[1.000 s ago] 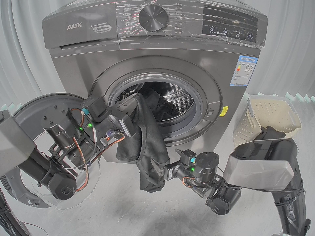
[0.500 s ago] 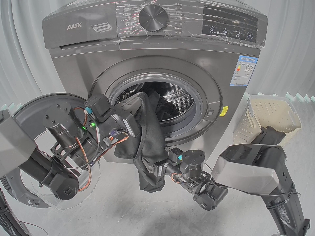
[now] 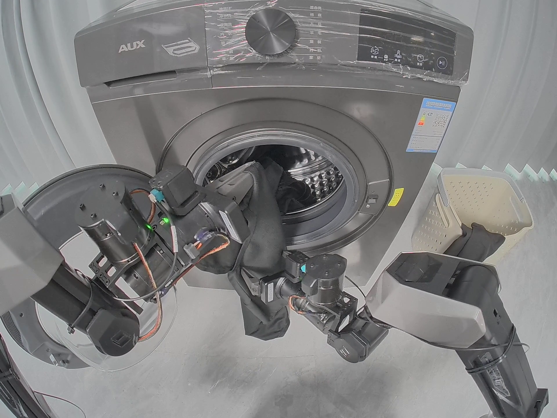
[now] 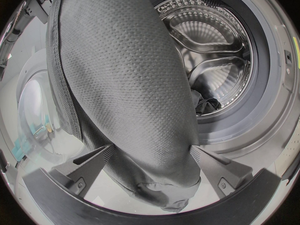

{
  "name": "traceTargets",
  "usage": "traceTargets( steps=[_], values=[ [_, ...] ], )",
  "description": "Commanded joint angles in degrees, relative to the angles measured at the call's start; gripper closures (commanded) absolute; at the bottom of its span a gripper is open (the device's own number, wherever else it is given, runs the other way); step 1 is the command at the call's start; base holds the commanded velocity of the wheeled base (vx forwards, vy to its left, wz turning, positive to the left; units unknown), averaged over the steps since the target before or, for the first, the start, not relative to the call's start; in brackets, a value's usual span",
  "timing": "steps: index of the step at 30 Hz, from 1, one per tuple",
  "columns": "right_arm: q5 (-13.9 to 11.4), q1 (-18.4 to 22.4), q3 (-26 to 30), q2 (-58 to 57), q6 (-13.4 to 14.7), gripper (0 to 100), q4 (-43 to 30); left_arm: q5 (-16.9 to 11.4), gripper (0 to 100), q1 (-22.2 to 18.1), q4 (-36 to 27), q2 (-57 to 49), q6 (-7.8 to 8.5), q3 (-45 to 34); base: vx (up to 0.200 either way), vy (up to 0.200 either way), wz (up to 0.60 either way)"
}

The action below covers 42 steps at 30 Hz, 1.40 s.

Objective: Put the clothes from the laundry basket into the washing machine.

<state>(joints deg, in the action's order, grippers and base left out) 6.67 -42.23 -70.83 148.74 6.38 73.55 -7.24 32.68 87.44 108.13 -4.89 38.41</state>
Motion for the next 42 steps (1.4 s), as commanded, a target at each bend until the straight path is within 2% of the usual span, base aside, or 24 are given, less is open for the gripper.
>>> traceTargets(
  steps=[1, 6, 10, 14, 15, 22, 28, 31, 38, 40, 42],
  values=[
    [1.6, 0.6, -7.3, 4.1, -1.9, 0, -0.3, 0.1, 100, 0.5, 0.1, -0.6, -0.03, -0.1, 0.0, 0.0, 0.0],
    [4.1, 0.7, -11.5, 6.7, -1.9, 0, -1.6, 0.0, 100, 0.9, 0.2, -1.5, -0.03, -0.5, 0.0, 0.0, 0.0],
    [4.9, 0.8, -14.1, 7.5, -1.7, 0, -1.7, 0.0, 100, 0.9, 0.1, -2.0, -0.03, -0.7, 0.0, 0.0, 0.0],
    [5.3, 0.7, -14.3, 7.5, -1.5, 0, -1.6, 0.0, 100, 0.9, 0.3, -2.0, -0.12, -0.8, 0.0, 0.0, 0.0],
    [5.4, 0.7, -14.3, 7.5, -1.5, 100, -1.3, 0.0, 100, 0.9, 0.4, -2.0, -0.12, -0.9, 0.0, 0.0, 0.0],
    [5.4, 1.5, -13.5, 6.8, -1.4, 100, 0.3, 0.1, 100, -0.1, 0.7, -1.7, -0.03, -2.9, 0.0, 0.0, 0.0],
    [5.4, 2.8, -7.0, 0.7, -1.4, 100, 1.8, -0.7, 100, -3.3, 0.9, -0.9, 0.32, -8.8, 0.0, 0.0, 0.0],
    [5.4, 3.6, -3.3, -4.9, -1.4, 100, 1.8, -2.6, 100, -5.8, 1.0, 1.5, 0.67, -13.7, 0.0, 0.0, 0.0],
    [5.4, 3.8, -1.5, -10.4, -1.4, 100, 1.1, -4.0, 100, -7.0, 1.1, 6.2, 0.93, -18.7, 0.0, 0.0, 0.0],
    [5.6, 4.0, -1.3, -10.8, -1.4, 100, 1.0, -5.3, 100, -7.9, 1.2, 7.5, 1.99, -20.6, 0.0, 0.0, 0.0],
    [6.3, 4.4, -0.9, -10.9, -1.4, 100, 1.0, -7.3, 100, -9.0, 1.2, 9.0, 4.8, -22.8, 0.0, 0.0, 0.0]
  ],
)
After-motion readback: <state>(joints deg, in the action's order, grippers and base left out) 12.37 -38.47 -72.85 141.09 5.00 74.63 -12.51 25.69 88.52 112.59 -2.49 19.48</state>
